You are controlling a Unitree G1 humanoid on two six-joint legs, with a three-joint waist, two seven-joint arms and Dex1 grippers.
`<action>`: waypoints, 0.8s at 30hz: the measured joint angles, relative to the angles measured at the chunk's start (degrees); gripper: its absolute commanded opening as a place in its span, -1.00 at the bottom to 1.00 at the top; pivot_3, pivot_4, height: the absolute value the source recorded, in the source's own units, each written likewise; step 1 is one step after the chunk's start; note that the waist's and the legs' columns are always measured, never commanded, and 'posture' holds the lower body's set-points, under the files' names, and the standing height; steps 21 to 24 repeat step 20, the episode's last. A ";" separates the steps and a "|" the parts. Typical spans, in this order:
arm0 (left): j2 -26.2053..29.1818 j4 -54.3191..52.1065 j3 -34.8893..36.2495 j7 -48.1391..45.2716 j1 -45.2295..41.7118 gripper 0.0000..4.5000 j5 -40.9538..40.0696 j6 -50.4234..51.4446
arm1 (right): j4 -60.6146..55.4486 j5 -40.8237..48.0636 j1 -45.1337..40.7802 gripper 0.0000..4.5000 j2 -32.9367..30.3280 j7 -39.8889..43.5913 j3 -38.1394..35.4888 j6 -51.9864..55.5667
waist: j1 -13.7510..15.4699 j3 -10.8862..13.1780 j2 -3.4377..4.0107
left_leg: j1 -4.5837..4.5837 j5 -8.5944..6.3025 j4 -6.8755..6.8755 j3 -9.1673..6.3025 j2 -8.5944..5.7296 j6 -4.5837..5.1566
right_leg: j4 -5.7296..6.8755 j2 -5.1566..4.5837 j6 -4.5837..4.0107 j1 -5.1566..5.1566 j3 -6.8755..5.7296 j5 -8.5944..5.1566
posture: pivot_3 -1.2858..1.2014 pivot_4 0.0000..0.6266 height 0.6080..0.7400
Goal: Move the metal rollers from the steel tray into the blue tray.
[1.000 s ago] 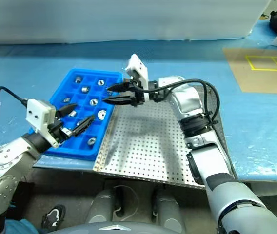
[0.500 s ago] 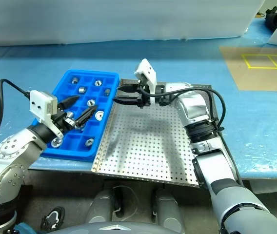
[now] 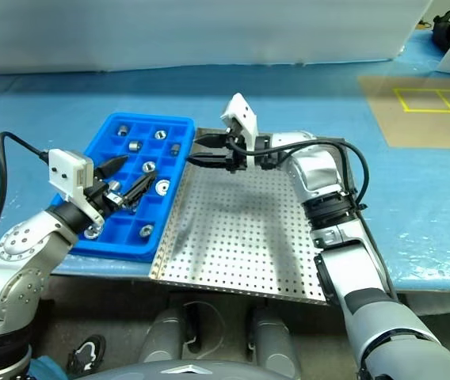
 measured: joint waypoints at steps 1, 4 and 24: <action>-0.09 0.00 0.00 -0.02 0.07 0.79 0.04 -0.08 | 0.00 -0.16 0.00 0.18 -0.15 -0.12 0.00 -0.06 | -0.03 0.00 0.00 | 0.00 0.00 0.00 0.00 0.00 0.00 | 0.00 0.00 0.00 0.00 0.00 0.00 | -0.13 -0.52 1.00; -0.10 0.20 0.00 -0.28 0.12 0.79 0.08 -0.32 | 0.00 -0.45 0.02 0.18 -0.68 -0.58 0.00 -0.09 | -0.06 0.00 0.00 | 0.00 0.00 0.00 0.00 0.00 0.00 | 0.00 0.00 0.00 0.00 0.00 0.00 | -0.14 -0.52 1.00; 0.99 3.62 0.10 -2.68 -2.90 0.79 -0.11 -0.58 | -2.79 -0.24 2.24 0.18 -2.20 -4.93 -1.26 2.16 | -0.27 0.00 0.00 | 0.00 0.00 0.03 0.00 0.00 0.03 | 0.00 0.01 0.00 0.01 0.00 0.00 | -0.20 -0.52 1.00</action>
